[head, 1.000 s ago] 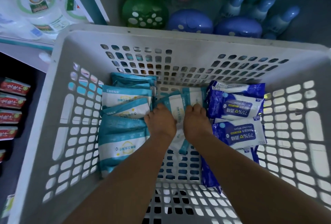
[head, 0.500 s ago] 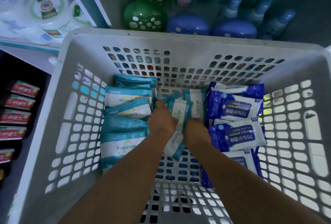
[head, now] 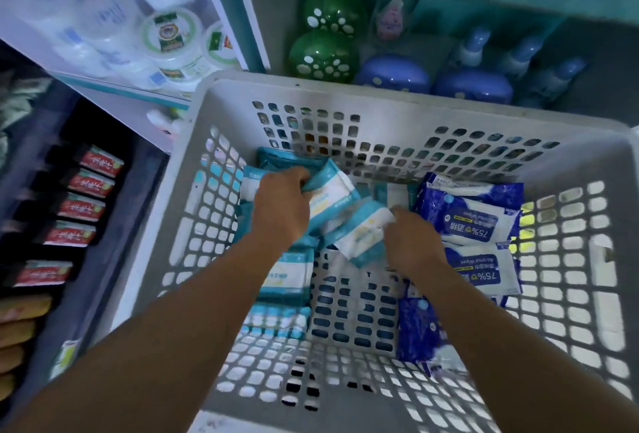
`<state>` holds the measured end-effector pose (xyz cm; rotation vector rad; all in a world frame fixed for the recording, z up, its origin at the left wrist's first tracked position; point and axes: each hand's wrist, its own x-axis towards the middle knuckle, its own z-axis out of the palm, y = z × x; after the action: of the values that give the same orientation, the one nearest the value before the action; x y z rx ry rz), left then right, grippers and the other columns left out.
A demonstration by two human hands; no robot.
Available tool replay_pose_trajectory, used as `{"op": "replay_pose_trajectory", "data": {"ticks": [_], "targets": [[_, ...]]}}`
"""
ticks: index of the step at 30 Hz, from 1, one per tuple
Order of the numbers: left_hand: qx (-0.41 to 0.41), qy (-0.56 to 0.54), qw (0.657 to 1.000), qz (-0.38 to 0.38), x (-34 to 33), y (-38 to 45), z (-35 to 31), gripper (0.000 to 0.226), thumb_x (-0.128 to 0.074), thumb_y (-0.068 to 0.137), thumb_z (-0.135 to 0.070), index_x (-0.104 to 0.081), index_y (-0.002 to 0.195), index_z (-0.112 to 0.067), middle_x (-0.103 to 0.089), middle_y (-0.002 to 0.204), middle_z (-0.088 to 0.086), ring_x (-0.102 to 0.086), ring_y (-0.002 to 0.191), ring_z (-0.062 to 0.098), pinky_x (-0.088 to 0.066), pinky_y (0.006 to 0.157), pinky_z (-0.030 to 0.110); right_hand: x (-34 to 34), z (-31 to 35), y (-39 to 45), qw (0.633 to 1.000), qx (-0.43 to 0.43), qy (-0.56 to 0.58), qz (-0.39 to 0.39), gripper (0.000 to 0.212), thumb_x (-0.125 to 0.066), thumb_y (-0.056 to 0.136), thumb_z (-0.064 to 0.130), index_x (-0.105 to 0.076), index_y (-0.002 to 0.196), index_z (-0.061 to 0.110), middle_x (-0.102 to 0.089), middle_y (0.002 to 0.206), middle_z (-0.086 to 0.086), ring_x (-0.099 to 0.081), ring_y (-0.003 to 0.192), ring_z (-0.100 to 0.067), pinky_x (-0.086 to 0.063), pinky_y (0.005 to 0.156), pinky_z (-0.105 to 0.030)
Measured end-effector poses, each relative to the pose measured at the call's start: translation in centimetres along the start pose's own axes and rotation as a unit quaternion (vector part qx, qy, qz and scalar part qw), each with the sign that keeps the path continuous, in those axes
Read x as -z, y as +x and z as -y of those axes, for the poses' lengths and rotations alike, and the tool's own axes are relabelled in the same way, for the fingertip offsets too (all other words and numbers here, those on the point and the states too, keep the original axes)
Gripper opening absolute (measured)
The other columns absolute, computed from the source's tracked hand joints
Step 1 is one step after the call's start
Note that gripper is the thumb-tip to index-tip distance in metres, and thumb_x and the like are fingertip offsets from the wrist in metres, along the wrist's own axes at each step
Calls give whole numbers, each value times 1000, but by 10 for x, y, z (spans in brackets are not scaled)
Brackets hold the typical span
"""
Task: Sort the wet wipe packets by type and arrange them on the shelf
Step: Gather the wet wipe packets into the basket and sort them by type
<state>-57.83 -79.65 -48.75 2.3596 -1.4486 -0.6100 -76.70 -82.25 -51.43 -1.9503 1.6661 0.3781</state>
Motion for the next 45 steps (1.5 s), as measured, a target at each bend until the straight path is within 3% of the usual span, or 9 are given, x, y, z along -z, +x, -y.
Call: {"op": "replay_pose_trajectory", "data": {"ticks": [6, 15, 21, 24, 26, 29, 34, 38, 45], "targets": [[-41, 288, 956, 47, 34, -3, 20, 47, -55, 82, -2, -50, 127, -17, -58, 122, 6, -45, 117, 26, -38, 96, 34, 42, 37, -1, 985, -10, 124, -115, 31, -34, 100, 9, -51, 123, -2, -52, 126, -17, -54, 110, -33, -44, 86, -35], [-81, 317, 944, 50, 35, -2, 26, 56, -56, 81, -3, -37, 132, -12, -39, 132, 10, -33, 125, 29, -26, 108, 36, 14, 108, 39, 860, -107, 484, -117, 18, -49, 93, 18, -61, 105, 11, -66, 95, -7, -63, 83, -24, -53, 73, -34], [-155, 328, 928, 79, 22, 3, 38, 73, -50, 89, -8, -9, 149, -17, -8, 155, 12, -11, 143, 33, -13, 117, 42, -16, 123, 49, 887, -64, 454, -57, 20, -53, 89, 10, -57, 69, 7, -50, 61, -3, -44, 56, -16, -34, 53, -26], [-158, 335, 923, 104, 18, 6, 41, 65, -41, 96, -14, -7, 151, -15, 0, 158, 13, -3, 146, 33, -9, 119, 44, -27, 106, 46, 917, -63, 387, -73, 24, -51, 91, 18, -63, 111, 18, -62, 108, -7, -61, 99, -23, -52, 84, -36], [-153, 332, 925, 101, 17, 5, 37, 65, -41, 97, -13, -5, 151, -12, 2, 159, 14, -1, 146, 33, -8, 119, 45, -31, 84, 39, 965, -96, 236, -55, 53, -48, 94, 21, -35, 145, 18, -34, 149, -10, -32, 137, -27, -30, 113, -42], [-168, 305, 931, 115, 12, 2, 27, 69, -38, 96, -9, 4, 151, -12, 9, 159, 11, 6, 146, 31, -1, 118, 43, -37, 55, 30, 978, -160, 126, 40, 72, -46, 95, 21, -3, 152, 16, 6, 159, -11, 4, 147, -29, -7, 119, -43], [-316, 201, 920, 118, -18, -11, 3, 58, -28, 80, -8, -53, 132, -2, -52, 137, 18, -50, 126, 32, -43, 102, 42, -54, 45, 14, 985, -110, 71, 110, 71, -44, 93, 18, -6, 153, 15, 15, 159, -6, -1, 147, -29, -16, 118, -43], [-270, 250, 896, 249, -41, -14, -13, 56, -31, 100, -14, -8, 151, -5, -6, 158, 15, -10, 146, 29, -9, 118, 40, -49, 33, 15, 994, -86, 57, 40, 76, -48, 92, 18, -4, 153, 14, 5, 160, -8, -5, 147, -27, -13, 119, -39], [-195, 368, 883, 215, -81, -9, -7, 55, -20, 103, -26, 0, 151, -8, 1, 155, 29, -1, 145, 40, 10, 115, 48, -53, 22, 23, 990, -80, 97, 65, 84, -48, 92, 15, 11, 151, 18, 22, 157, -11, 12, 147, -27, -4, 119, -38]]}}
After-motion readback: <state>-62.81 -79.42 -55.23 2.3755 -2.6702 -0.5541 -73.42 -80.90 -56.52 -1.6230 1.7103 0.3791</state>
